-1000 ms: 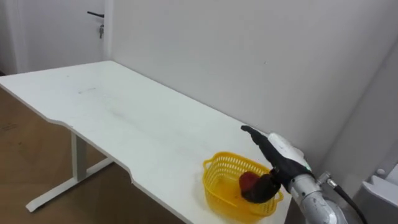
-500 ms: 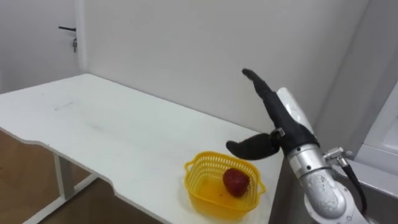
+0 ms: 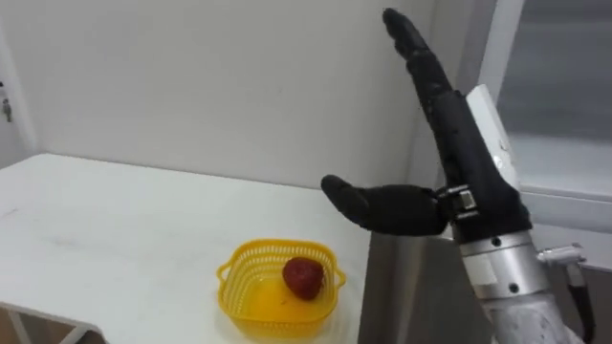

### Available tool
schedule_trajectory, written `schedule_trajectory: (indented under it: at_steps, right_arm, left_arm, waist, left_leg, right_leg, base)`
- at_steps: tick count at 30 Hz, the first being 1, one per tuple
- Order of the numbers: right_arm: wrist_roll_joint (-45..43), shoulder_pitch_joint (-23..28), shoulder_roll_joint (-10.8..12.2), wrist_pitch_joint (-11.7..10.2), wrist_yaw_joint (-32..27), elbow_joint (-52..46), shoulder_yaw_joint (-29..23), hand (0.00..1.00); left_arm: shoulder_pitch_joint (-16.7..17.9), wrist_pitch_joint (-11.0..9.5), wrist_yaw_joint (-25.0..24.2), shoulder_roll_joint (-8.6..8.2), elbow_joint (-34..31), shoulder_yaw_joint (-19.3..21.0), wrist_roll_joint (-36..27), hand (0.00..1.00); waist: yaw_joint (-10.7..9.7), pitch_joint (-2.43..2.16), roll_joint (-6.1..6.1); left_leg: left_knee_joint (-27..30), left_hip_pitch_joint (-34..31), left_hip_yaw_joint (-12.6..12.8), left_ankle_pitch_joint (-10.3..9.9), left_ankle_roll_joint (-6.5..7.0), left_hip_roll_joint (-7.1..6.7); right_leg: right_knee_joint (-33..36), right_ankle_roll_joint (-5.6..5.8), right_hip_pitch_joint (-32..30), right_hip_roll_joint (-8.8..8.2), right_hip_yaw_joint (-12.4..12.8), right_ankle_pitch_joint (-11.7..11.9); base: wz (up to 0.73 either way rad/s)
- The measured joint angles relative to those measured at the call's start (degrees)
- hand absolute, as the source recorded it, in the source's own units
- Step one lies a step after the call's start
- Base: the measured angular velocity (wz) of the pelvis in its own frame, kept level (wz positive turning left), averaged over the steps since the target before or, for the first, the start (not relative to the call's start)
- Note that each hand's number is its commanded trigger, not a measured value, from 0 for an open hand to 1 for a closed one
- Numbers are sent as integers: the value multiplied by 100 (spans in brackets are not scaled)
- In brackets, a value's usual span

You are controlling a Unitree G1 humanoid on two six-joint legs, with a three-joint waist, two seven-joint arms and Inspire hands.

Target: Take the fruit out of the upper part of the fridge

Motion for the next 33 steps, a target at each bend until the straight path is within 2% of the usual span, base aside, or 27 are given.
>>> schedule_trajectory:
  at_steps: [2,5,10,14,22,26,29,33]
  right_arm:
    - [1,196,14,-18,-132,-178,-195,0]
    - [8,235,25,-108,-380,-307,-408,0]
    - [4,261,62,-371,-654,-350,-514,0]
    - [58,279,89,-404,-685,-349,-516,0]
    - [430,279,85,-510,-801,-350,-553,0]
    - [483,279,71,-511,-804,-351,-907,0]
    - [696,279,-24,-507,-816,-341,-1198,0]
    - [1111,279,-246,-503,-875,-213,-1430,0]
  left_arm:
    - [-40,-68,72,-34,7,-9,-57,0]
    - [-140,-156,110,-55,149,-31,-230,0]
    - [-198,-226,222,-58,461,-120,-368,0]
    - [-190,-233,223,-59,505,-203,-439,0]
    - [-185,-321,226,-50,555,-250,-619,0]
    - [-137,-349,226,-50,548,-238,-638,0]
    - [-94,-349,222,-48,538,-187,-656,0]
    - [-67,-348,212,-44,534,-168,-655,0]
  waist:
    - [-177,-7,-11]
    - [-317,-8,27]
    - [-438,-9,98]
    - [-424,-11,109]
    - [-429,-15,44]
    - [-447,-16,-16]
    - [-563,-5,-51]
    - [-586,-2,-99]
  left_leg:
    - [-3,-2,34,-1,-1,6]
    - [-20,13,78,-1,-1,17]
    - [-85,100,204,-1,-3,52]
    - [-88,102,330,-1,-5,77]
    - [-88,142,398,-1,-6,80]
    - [-104,145,459,-1,-6,83]
    - [-109,140,466,-2,-5,81]
    - [-108,146,476,-1,-5,80]
  right_leg:
    - [-2,0,-11,2,6,1]
    - [-2,-4,-13,12,30,4]
    - [1,-19,-9,49,161,12]
    - [61,-32,-96,77,304,21]
    - [71,-36,-161,76,352,24]
    - [42,-35,-185,89,421,23]
    - [54,-30,-178,90,425,26]
    - [55,-30,-161,90,410,26]
  base:
    - [-3]
    - [-5]
    - [-13]
    - [-15]
    - [-5]
    - [-7]
    - [-2]
    - [-1]
